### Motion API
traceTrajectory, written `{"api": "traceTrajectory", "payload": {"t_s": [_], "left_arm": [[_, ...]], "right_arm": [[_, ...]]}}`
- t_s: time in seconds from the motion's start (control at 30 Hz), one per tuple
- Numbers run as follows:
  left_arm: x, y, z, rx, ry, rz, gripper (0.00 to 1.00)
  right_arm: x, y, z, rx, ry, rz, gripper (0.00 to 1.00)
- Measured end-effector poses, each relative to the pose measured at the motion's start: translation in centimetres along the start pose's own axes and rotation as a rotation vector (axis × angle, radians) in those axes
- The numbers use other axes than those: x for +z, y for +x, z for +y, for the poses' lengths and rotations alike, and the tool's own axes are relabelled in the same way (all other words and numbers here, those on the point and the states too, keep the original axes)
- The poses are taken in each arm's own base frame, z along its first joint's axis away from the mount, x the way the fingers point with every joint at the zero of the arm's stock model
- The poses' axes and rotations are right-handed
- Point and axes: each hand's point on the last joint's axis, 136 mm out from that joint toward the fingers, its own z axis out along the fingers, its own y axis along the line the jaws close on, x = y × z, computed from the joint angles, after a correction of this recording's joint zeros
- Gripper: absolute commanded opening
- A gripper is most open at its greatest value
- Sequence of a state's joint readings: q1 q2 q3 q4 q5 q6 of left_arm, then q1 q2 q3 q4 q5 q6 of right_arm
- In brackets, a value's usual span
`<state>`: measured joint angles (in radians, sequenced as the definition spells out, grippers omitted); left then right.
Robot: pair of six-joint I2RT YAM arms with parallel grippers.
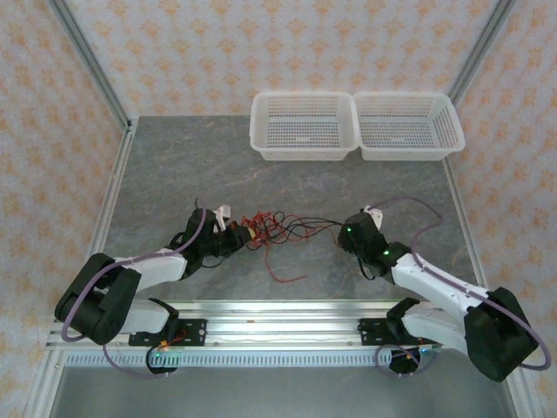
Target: Untangle the cables
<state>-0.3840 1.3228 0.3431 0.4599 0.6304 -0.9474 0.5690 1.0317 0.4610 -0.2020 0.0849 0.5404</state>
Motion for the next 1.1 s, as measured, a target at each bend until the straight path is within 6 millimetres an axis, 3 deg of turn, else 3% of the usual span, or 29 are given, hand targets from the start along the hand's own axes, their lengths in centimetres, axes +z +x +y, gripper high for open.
{"api": "traceTrajectory", "payload": {"t_s": [0.13, 0.33, 0.5, 0.6, 0.73, 0.9, 1.1], "left_arm": [[-0.1, -0.2, 0.9, 0.015, -0.044, -0.021, 0.05], [-0.4, -0.4, 2.5, 0.026, -0.122, -0.043, 0.06], [-0.6, -0.5, 3.5, 0.033, -0.171, -0.057, 0.12], [-0.6, -0.6, 3.8, 0.038, -0.186, -0.065, 0.16], [-0.7, -0.5, 4.4, 0.034, -0.207, -0.071, 0.19], [-0.9, -0.1, 5.4, 0.026, -0.235, -0.070, 0.21], [-1.1, 0.1, 6.4, 0.018, -0.262, -0.081, 0.19]], "right_arm": [[-2.3, -1.4, 3.2, -0.004, -0.115, -0.014, 0.54], [-6.8, -3.1, 10.7, -0.065, -0.308, -0.021, 0.58], [-7.8, -2.3, 16.3, -0.143, -0.390, 0.023, 0.58], [-6.2, -0.5, 19.1, -0.196, -0.392, 0.080, 0.58], [-2.4, 2.4, 21.6, -0.249, -0.368, 0.163, 0.57], [2.1, 5.3, 23.3, -0.290, -0.331, 0.246, 0.56], [5.7, 7.2, 24.7, -0.315, -0.310, 0.288, 0.52]]}}
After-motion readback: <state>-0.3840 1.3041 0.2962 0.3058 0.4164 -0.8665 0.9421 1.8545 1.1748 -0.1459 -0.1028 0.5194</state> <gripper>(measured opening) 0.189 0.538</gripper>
